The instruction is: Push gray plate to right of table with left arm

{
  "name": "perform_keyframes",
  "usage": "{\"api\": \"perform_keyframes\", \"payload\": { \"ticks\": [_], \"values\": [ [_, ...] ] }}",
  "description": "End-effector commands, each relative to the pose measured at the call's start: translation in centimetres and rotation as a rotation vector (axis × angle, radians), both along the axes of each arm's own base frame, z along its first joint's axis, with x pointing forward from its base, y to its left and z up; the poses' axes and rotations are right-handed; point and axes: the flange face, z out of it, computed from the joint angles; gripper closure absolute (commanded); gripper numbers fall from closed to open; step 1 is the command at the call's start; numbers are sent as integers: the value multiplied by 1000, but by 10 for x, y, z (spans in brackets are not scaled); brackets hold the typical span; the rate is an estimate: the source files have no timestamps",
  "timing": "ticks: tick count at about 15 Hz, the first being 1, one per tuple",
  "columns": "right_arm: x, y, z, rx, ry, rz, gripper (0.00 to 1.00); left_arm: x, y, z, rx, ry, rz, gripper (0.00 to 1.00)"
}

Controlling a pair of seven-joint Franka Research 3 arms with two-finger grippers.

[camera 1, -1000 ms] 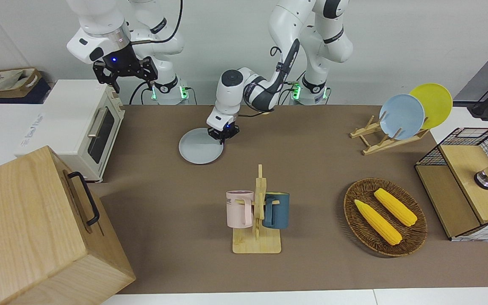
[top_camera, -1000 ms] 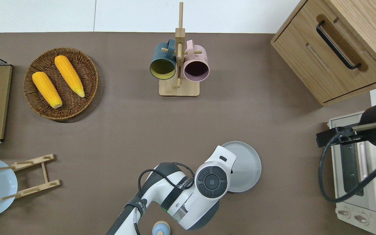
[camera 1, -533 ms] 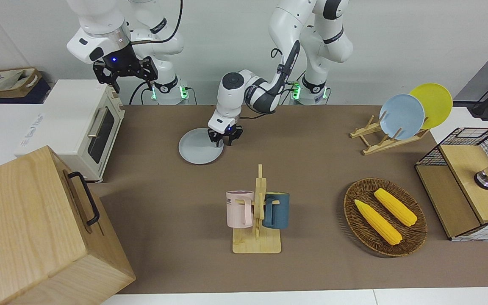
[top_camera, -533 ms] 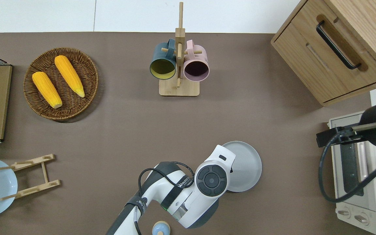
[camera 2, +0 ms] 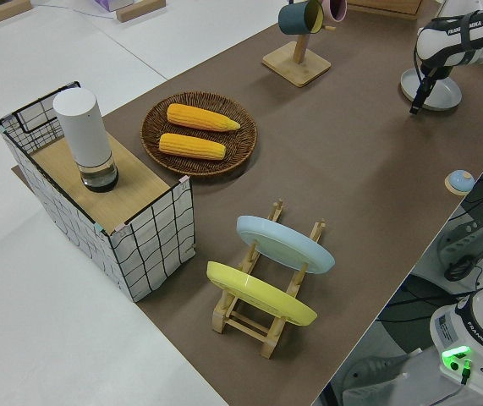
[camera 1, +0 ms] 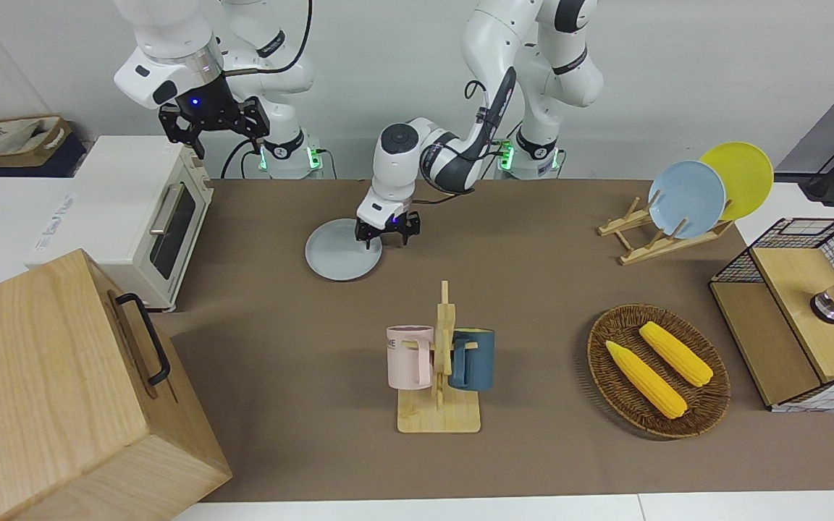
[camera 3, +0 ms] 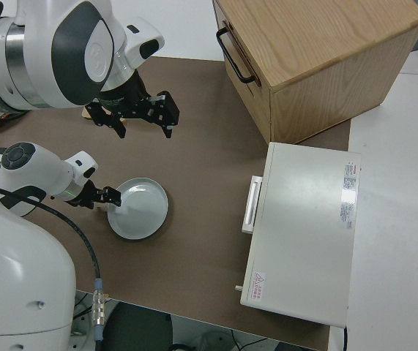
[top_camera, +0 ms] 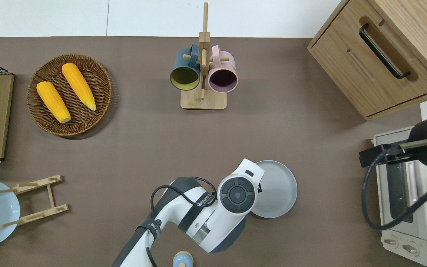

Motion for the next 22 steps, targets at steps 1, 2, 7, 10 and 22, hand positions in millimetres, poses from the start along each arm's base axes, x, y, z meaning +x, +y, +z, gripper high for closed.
{"api": "perform_keyframes", "payload": {
  "ticks": [1, 2, 7, 10, 22],
  "values": [
    [-3, -1, 4, 2, 4, -14, 17, 14, 23, 17, 24, 6, -33, 7],
    [-3, -1, 4, 2, 4, -14, 17, 19, 33, 24, 26, 9, -35, 7],
    [-3, -1, 4, 1, 4, -15, 17, 48, 89, 56, 43, 52, -88, 5],
    [-3, -1, 4, 1, 4, -15, 17, 60, 125, 77, 52, 82, -124, 5],
    [-3, -2, 4, 2, 4, -15, 17, 112, 304, 175, 12, 85, -231, 2]
  ]
}}
